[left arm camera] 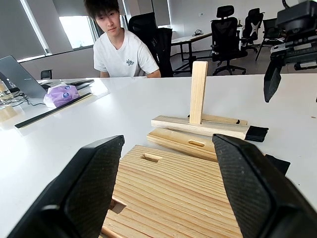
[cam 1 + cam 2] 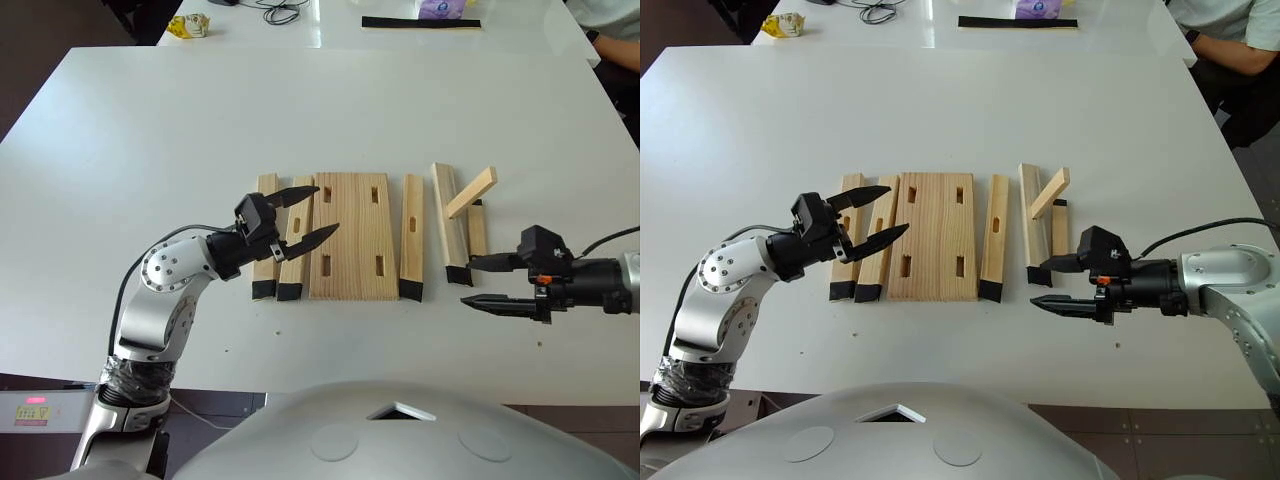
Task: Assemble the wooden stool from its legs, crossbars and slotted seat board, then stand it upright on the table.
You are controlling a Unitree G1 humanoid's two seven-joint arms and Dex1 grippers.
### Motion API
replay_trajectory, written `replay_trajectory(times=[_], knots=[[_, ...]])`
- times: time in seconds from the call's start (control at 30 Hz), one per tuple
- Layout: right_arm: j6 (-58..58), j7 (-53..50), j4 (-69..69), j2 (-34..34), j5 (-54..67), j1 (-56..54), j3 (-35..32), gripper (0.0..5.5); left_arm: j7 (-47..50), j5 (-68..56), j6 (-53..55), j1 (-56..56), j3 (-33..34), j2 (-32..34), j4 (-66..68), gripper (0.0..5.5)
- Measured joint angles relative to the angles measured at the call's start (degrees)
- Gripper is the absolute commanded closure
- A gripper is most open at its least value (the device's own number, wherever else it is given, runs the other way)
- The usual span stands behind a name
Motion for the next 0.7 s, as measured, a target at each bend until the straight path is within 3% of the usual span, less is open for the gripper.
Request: replay_trajectory(times=[0.13, 0.23, 0.7], knots=[[10.96, -18.92, -3.18, 6.23, -3.79, -5.78, 3.67, 2.17, 0.37, 0.01, 0.02, 1.21, 0.35, -0.05, -0.68, 2.19], [14.74, -27.43, -7.02, 9.46, -7.22, -6.27, 8.52, 2.17, 0.56, 0.04, 0.01, 1.40, 0.33, -0.13, -0.96, 2.19], [24.24, -40.49, -12.59, 21.52, -9.16, -7.41, 8.85, 2.17, 0.54, 0.16, 0.00, 1.41, 0.30, -0.15, -1.01, 2.19]])
